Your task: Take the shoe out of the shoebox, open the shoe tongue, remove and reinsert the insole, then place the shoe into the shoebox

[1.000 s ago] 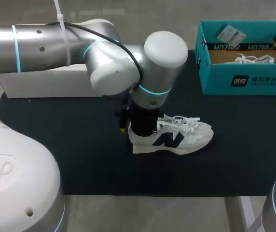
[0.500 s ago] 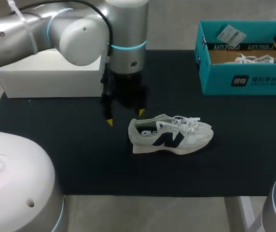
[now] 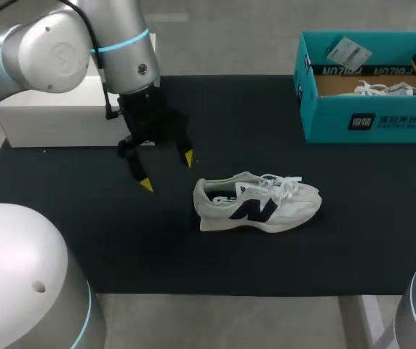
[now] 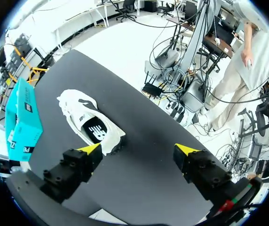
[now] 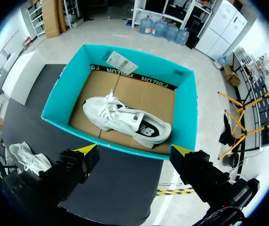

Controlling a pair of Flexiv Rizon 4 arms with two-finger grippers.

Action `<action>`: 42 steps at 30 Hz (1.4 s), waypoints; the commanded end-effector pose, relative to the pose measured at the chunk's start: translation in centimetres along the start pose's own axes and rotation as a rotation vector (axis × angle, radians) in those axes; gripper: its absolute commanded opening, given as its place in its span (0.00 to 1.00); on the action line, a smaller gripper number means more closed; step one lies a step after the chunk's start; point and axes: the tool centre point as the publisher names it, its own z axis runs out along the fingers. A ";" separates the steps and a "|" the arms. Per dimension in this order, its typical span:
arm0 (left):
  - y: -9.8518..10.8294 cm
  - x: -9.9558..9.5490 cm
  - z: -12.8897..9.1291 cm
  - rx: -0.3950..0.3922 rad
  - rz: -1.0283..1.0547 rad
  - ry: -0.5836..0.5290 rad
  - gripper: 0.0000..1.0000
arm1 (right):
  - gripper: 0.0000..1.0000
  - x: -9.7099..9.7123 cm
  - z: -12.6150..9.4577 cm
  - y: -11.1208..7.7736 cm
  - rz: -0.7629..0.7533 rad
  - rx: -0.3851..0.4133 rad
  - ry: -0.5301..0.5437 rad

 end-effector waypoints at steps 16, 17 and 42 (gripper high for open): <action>1.0 1.3 0.8 0.065 0.090 -0.427 1.00 | 1.00 0.0 0.0 0.0 0.000 0.000 0.000; 1.0 1.3 0.8 0.065 0.090 -0.427 1.00 | 1.00 0.0 0.0 0.0 0.000 0.000 0.000; 3.0 -0.7 1.4 0.446 -0.491 -0.536 1.00 | 1.00 0.0 0.0 0.0 0.000 0.000 0.000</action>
